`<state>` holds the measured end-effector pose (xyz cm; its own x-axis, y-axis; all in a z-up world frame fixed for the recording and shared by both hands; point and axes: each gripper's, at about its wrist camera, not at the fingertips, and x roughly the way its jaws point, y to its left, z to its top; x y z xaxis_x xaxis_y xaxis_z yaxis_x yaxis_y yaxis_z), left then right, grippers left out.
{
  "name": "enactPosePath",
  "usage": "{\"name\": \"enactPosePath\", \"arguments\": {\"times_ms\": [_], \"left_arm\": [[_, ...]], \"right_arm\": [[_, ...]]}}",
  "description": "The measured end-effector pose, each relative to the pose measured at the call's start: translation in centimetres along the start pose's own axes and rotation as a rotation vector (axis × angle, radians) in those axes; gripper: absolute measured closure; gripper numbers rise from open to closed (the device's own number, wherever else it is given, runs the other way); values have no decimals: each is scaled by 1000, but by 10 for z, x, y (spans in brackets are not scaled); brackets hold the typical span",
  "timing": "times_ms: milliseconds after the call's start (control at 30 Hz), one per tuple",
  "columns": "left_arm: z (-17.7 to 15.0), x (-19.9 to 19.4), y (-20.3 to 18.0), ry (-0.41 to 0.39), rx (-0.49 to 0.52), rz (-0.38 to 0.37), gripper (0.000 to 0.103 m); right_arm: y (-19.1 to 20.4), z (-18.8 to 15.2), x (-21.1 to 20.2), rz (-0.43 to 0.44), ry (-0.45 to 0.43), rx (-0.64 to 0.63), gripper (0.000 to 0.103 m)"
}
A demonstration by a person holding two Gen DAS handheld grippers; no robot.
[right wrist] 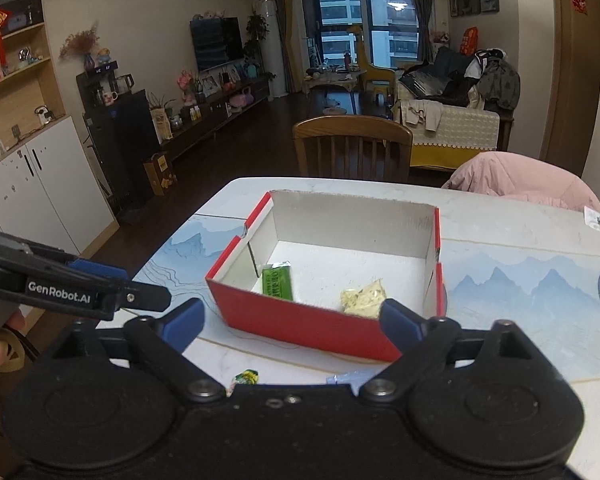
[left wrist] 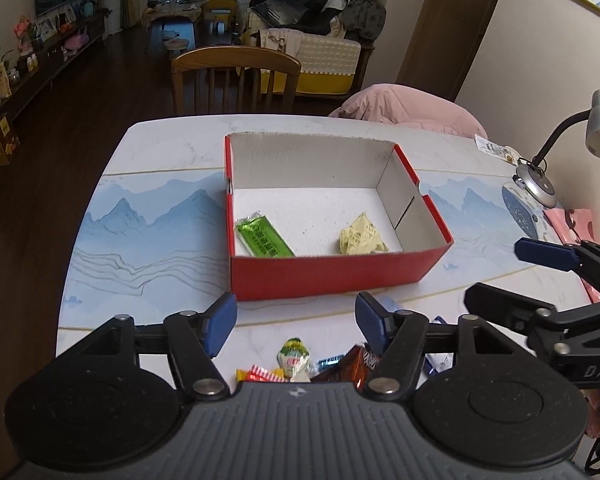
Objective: Organize snacks
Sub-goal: 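Move both tools back over the remaining snack pile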
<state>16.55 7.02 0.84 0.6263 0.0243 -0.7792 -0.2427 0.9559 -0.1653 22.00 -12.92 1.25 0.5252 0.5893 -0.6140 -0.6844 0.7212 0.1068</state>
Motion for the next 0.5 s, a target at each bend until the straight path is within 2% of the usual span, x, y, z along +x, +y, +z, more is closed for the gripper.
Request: {"name": "enactPosePath", "arguments": {"times_ms": [100, 300, 500], "left_arm": [[-10, -3, 6, -5, -4, -7, 28], [-33, -3, 15, -6, 10, -12, 22], [-59, 17, 28, 76, 38, -7, 22]], "right_arm": [[1, -9, -3, 6, -3, 14, 1], [1, -27, -5, 10, 6, 33, 1], [0, -52, -1, 2, 34, 45, 0]]}}
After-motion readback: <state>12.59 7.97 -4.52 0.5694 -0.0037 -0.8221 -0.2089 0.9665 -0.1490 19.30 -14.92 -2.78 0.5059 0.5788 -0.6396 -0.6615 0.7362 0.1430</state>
